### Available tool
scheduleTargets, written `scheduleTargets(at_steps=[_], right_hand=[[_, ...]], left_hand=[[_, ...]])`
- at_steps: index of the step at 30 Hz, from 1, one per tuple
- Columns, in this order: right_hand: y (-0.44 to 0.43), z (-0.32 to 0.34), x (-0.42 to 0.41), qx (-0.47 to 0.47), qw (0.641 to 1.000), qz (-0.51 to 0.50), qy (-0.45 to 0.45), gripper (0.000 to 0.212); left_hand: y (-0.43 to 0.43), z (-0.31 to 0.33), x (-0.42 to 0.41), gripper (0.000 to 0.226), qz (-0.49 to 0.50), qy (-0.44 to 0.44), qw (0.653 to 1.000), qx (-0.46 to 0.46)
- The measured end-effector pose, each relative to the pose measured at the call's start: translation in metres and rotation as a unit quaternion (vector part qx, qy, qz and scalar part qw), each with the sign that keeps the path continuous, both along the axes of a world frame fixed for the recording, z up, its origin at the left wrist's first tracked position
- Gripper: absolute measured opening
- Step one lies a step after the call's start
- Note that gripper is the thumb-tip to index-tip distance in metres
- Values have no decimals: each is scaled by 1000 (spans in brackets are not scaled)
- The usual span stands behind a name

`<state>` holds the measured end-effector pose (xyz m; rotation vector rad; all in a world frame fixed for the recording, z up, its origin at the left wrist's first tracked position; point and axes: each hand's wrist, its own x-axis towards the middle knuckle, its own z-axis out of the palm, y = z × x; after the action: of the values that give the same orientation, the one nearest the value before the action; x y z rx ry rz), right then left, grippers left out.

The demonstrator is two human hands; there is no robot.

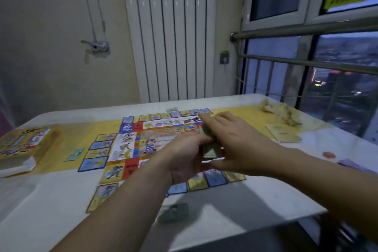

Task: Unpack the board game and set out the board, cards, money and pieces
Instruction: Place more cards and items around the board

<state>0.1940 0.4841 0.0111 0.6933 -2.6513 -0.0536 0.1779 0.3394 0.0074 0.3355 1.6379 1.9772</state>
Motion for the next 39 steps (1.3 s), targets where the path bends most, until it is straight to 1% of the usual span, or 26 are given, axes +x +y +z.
scheduleTargets(at_steps=[4,6,7,8,9,11,13,15,17,18,19,20,21,22,23,24,26,28,29,31,33,34,36,38,39], right_hand=[[38,-5,11,-79,997,-10,12,83],[52,-6,20,-84,996,-2,-3,86],[59,-5,24,-97,995,-3,-29,90],[67,-1,28,-131,989,-12,-72,92],[75,4,31,-182,975,-24,-123,89],[97,15,32,-272,942,-33,-192,69],[117,22,32,-306,925,-41,-222,44],[131,24,33,-344,910,-44,-227,28],[144,23,32,-373,901,-48,-217,24],[150,23,33,-372,900,-51,-219,24],[157,22,32,-363,901,-55,-232,24],[164,20,31,-348,900,-61,-254,24],[170,17,30,-327,898,-71,-285,23],[174,12,29,-301,893,-81,-324,23],[175,5,27,-271,888,-89,-360,23],[174,-4,23,-237,886,-96,-386,23],[167,-22,13,-168,896,-107,-396,19],[160,-38,6,-116,915,-112,-369,19],[159,-43,4,-102,924,-114,-352,17],[157,-51,3,-93,934,-116,-323,6],[157,-55,7,-91,939,-115,-310,15],[157,-56,10,-93,940,-116,-307,19],[162,-49,15,-113,940,-133,-292,25],[175,-35,15,-124,934,-183,-279,32],[182,-26,13,-109,928,-212,-285,35]], left_hand=[[39,-6,6,25,-23,-10,1000,-5],[57,-10,9,23,-29,-9,1000,-4],[66,-11,12,23,-28,-6,1000,-2],[75,-12,13,23,-26,-2,1000,-2],[83,-13,14,23,-28,2,1000,-4],[98,-13,14,19,-40,12,999,-19],[113,-11,15,15,-59,21,998,-31],[128,-8,19,17,-79,25,996,-25],[141,-8,24,19,-100,26,994,-23],[145,-10,24,19,-113,27,993,-34],[148,-15,23,19,-127,39,989,-59],[147,-21,21,17,-136,74,983,-102],[145,-27,16,19,-132,137,968,-165],[142,-34,10,26,-113,211,942,-233],[138,-41,5,29,-82,287,910,-287],[134,-45,2,26,-57,354,876,-323],[128,-53,0,23,-52,465,812,-350],[126,-61,0,29,-95,539,762,-347],[126,-66,1,29,-123,563,740,-348],[128,-74,2,31,-175,599,695,-358],[130,-79,4,38,-215,617,656,-378],[131,-80,5,38,-224,618,644,-391],[133,-80,5,33,-230,618,634,-404],[136,-76,4,32,-231,623,621,-415],[137,-74,4,32,-234,623,617,-419]])
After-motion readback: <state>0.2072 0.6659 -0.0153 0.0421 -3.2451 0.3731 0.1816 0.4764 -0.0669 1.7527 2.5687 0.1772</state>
